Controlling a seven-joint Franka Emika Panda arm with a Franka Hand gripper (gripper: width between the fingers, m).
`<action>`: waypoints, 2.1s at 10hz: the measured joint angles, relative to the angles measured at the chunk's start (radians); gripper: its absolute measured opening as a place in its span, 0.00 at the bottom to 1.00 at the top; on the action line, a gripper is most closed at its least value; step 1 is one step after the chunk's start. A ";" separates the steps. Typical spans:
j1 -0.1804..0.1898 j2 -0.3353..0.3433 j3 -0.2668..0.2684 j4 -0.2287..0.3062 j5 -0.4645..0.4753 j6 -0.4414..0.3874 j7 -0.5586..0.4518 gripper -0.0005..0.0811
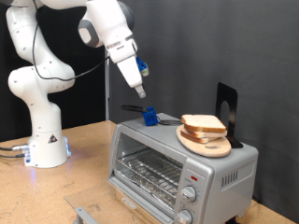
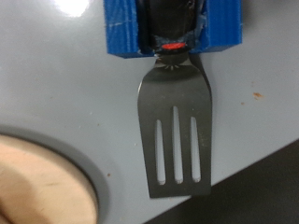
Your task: Make a piece of toast with the oven
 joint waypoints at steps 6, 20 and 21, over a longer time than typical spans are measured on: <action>0.052 0.102 0.010 -0.023 0.049 0.112 -0.039 1.00; 0.082 0.142 0.023 -0.061 0.078 0.189 -0.033 1.00; 0.082 0.144 0.023 -0.061 0.079 0.190 -0.032 1.00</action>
